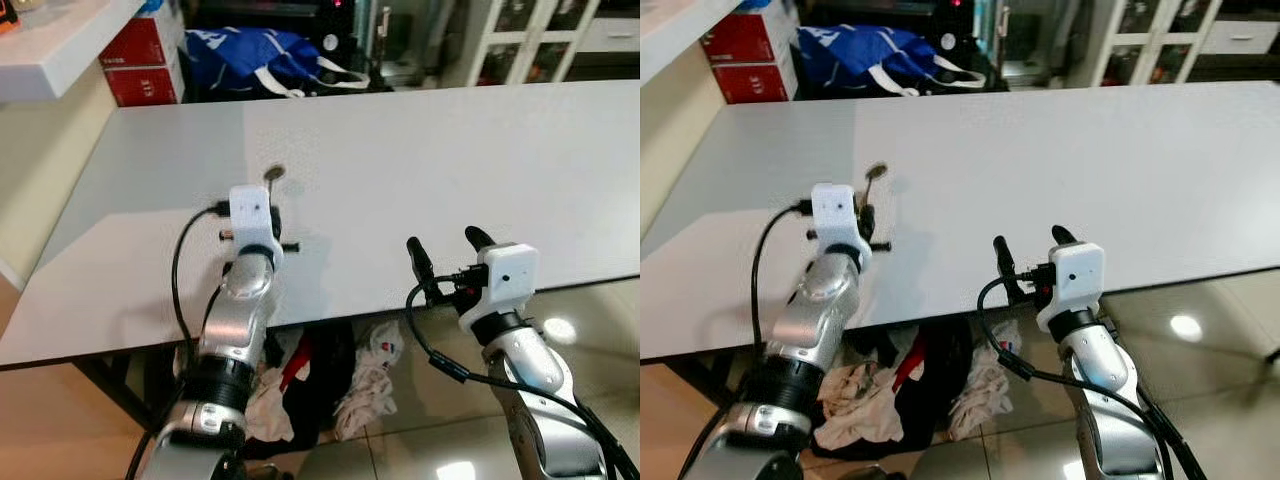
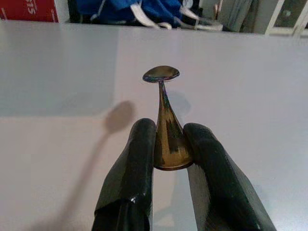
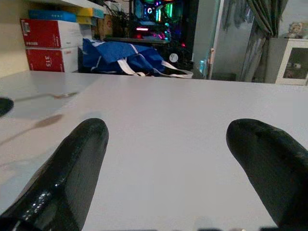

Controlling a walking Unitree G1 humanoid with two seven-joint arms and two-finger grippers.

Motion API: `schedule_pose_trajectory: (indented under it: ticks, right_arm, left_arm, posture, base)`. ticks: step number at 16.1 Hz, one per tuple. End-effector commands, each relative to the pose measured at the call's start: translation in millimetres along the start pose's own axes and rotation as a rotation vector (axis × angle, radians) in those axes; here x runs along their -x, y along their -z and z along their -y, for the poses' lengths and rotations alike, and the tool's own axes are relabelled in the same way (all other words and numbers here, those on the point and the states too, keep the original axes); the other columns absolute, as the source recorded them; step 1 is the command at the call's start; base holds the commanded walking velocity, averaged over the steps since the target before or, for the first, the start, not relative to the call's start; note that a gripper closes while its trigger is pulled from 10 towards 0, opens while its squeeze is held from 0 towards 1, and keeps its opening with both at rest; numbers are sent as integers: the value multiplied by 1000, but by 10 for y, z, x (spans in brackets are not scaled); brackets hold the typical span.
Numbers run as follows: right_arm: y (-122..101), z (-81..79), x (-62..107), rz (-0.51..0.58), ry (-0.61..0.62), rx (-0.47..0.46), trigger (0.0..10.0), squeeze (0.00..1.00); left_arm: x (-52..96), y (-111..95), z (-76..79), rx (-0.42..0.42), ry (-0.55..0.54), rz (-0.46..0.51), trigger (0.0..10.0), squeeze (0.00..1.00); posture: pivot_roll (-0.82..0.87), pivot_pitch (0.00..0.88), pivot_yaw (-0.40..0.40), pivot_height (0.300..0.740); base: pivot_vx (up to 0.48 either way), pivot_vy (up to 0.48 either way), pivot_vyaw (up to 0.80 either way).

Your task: Setting the table

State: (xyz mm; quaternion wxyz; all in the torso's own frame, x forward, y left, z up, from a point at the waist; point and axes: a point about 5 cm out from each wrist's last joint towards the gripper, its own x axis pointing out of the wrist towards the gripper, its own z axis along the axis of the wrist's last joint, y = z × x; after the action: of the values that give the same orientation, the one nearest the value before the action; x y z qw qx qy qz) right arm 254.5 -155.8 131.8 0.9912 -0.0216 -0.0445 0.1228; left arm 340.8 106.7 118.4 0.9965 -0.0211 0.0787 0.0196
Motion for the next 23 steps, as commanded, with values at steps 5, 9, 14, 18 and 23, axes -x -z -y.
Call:
schedule_pose_trajectory:
  ticks: [5, 9, 14, 18, 23]
  right_arm:
    - [-69, 78, -126, -4, -60, -4, 10000, 0]
    - [-136, 134, -218, -14, -117, -35, 10000, 0]
    - [-179, 36, -266, -43, -243, -125, 10000, 0]
    - [-156, -9, -247, -50, -242, -137, 10000, 0]
    - [-109, -31, -235, -57, -188, -148, 10000, 0]
  left_arm:
    - [82, 127, -87, -88, -82, -41, 0, 0]
    - [158, 238, -46, -121, -105, -76, 0, 0]
    - [197, 328, 61, -146, -52, -126, 9725, 0]
    - [170, 284, 46, -130, -50, -112, 10000, 0]
    - [151, 219, 54, -147, -43, -75, 10000, 0]
  posture:
    - [-52, 28, -27, 740]
    - [-48, 40, -57, 740]
    - [-53, 50, -43, 740]
    - [-51, 48, -27, 740]
    - [-42, 45, -28, 740]
  base:
    - [0, 0, 0]
    - [0, 0, 0]
    - [0, 0, 0]
    - [0, 0, 0]
    - [0, 0, 473]
